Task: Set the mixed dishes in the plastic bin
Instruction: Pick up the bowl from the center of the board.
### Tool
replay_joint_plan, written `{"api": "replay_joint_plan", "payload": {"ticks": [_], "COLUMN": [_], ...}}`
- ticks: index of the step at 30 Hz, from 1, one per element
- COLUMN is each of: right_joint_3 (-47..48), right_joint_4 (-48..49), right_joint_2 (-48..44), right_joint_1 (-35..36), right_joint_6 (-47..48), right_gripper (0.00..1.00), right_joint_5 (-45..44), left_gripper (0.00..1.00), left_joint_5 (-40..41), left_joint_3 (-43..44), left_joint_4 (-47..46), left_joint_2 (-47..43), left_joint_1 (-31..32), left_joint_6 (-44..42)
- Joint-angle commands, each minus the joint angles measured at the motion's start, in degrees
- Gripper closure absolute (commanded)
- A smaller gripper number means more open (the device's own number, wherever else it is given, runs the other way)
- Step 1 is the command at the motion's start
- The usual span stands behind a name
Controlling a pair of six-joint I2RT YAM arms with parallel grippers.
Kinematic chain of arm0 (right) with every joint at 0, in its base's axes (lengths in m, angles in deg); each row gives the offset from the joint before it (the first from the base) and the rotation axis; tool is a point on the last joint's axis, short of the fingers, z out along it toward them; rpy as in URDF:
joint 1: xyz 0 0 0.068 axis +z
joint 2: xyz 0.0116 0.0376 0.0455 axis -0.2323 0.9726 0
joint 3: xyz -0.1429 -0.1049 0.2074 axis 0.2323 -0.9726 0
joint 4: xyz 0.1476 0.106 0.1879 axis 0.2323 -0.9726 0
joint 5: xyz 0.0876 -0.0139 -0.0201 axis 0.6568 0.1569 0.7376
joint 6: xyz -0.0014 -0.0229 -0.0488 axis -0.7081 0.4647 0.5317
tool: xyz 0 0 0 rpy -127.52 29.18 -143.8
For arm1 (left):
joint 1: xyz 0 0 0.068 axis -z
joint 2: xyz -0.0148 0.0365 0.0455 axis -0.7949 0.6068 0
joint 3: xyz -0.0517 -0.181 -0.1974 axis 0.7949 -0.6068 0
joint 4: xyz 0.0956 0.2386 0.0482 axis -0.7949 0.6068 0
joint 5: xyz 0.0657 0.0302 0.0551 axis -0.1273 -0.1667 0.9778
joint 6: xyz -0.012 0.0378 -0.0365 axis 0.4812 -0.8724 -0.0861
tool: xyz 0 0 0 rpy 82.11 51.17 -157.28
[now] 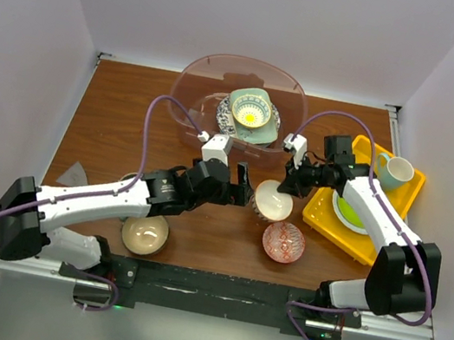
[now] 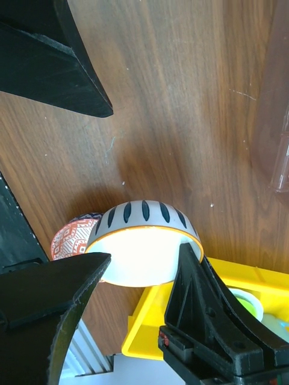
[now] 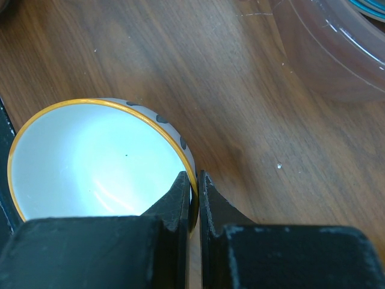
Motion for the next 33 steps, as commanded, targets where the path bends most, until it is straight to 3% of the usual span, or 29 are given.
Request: {"api": "replay_joint_plan", "payload": {"ticks": [1,33], "right_joint_3": [0.28,0.28], "right_joint_4": [1.87,2.04], "right_joint_2": [-2.05,-1.7], "right_joint_1": [-0.14,-0.14], "right_joint_6": [-1.05,-1.05], "right_gripper": [1.0,1.0], "right_joint_5": [1.91,1.74], "left_gripper": [0.0,0.01], "left_joint_5": [3.47,5.4], "left_joint_3": [2.92,9.6], "left_joint_4": [0.32,6.82], "left_joint_2": [0.9,9.87], "left_joint_1": [1.01,3.91], "left_joint_6": [1.46,1.81]}}
